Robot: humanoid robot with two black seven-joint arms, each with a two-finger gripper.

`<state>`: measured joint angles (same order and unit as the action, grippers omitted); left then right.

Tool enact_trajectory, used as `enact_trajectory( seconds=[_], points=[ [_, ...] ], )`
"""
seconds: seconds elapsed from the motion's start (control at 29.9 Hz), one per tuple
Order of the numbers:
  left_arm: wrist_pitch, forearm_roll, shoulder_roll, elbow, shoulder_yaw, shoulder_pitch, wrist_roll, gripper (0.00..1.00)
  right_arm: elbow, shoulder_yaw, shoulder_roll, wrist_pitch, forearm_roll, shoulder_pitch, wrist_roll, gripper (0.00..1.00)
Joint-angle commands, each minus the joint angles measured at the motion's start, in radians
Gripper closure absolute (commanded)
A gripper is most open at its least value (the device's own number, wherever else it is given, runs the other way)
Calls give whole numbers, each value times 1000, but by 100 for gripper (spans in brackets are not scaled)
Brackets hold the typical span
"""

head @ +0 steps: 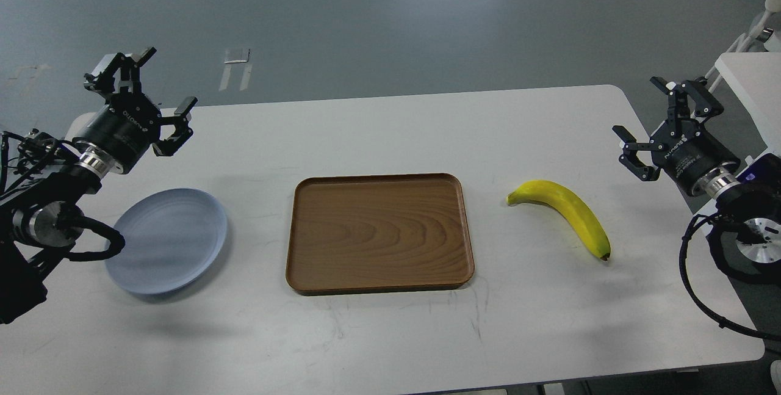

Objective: Place banana on plate with both arms
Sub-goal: 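Move the left gripper down toward the edge of the blue plate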

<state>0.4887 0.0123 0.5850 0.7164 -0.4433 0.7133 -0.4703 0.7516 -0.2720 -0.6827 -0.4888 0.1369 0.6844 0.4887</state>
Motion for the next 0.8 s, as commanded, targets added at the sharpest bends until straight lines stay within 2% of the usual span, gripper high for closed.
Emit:
enact_trajectory(
  seconds=[0.0, 0.13, 0.33, 0.47, 0.57, 0.77],
  points=[
    [0, 0, 3, -2, 0, 0, -2, 0, -5, 0, 0, 0, 0, 1, 0, 0],
    [0, 6, 7, -3, 3, 0, -4, 0, -5, 0, 2, 0, 0, 1, 0, 0],
    [0, 5, 12, -92, -1, 24, 6, 0, -5, 0, 0, 0, -3, 1, 0, 0],
    [0, 12, 36, -120, -3, 67, -8, 0, -5, 0, -3, 0, -3, 1, 0, 0],
    [0, 47, 50, -91, 0, 87, -18, 0, -6, 0, -3, 0, -5, 1, 0, 0],
    [0, 483, 206, 153, -3, 120, -18, 0, -6, 0, -3, 0, -5, 1, 0, 0]
  ],
)
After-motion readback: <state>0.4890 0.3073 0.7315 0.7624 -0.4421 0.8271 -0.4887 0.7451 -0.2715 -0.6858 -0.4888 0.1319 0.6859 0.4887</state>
